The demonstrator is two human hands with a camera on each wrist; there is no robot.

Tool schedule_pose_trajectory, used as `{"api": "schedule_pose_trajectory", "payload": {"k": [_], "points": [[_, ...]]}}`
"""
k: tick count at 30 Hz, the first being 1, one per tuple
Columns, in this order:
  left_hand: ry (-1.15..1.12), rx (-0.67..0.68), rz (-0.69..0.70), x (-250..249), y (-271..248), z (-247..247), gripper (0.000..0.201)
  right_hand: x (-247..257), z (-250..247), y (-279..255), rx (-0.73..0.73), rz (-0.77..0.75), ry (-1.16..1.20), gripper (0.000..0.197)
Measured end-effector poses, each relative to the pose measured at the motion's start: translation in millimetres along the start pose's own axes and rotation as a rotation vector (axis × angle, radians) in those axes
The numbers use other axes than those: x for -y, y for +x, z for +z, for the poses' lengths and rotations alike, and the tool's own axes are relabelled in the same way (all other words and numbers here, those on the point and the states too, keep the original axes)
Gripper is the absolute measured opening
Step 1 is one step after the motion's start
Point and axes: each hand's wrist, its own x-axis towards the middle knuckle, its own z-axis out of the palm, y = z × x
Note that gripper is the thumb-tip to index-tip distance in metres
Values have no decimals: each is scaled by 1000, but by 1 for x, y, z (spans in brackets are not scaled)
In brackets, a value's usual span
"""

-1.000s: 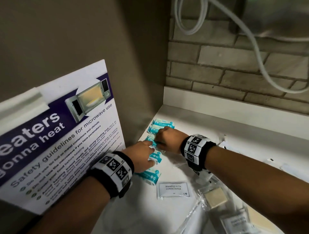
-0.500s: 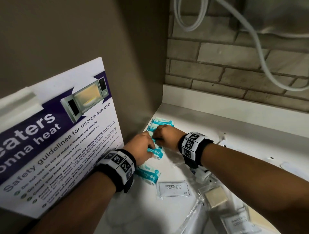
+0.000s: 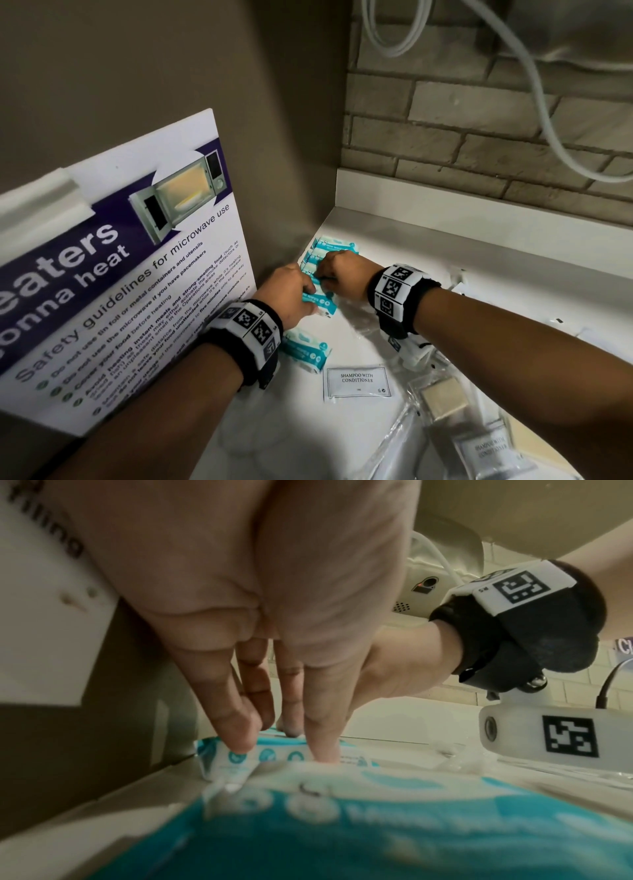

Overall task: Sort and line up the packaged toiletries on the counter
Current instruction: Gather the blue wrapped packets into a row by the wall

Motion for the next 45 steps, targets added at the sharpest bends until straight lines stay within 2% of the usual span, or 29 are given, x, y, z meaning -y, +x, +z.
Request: {"api": "schedule_pose_trajectory", "payload": {"k": [8,12,15,22,26,29,37,45], "points": [[56,80,67,-6,-16,-9,23,5,4,-10,-27,-109,53,25],[145,245,51,-4,-27,-7,44,2,11,-7,35,-69,60,38],[169,293,19,-1,-31,-3,54,-1,10,-7,42,-49,66,42],[128,187,-37,-3,-28,-5,57,-2,11,-6,43,-53,49,42],[55,91,-51,-4,-21,-7,75,-2,11,-4,56,-31,53,40],[13,70,-59,-4,-19,-6,80,-3,10,-4,71,-13,39,40],[2,36,-70,-4,-17,-5,68,-2,10,-5,74,8,26,39],[11,82,-65,-4,-17,-3,50,2,6,-12,91,-12,16,39]]}}
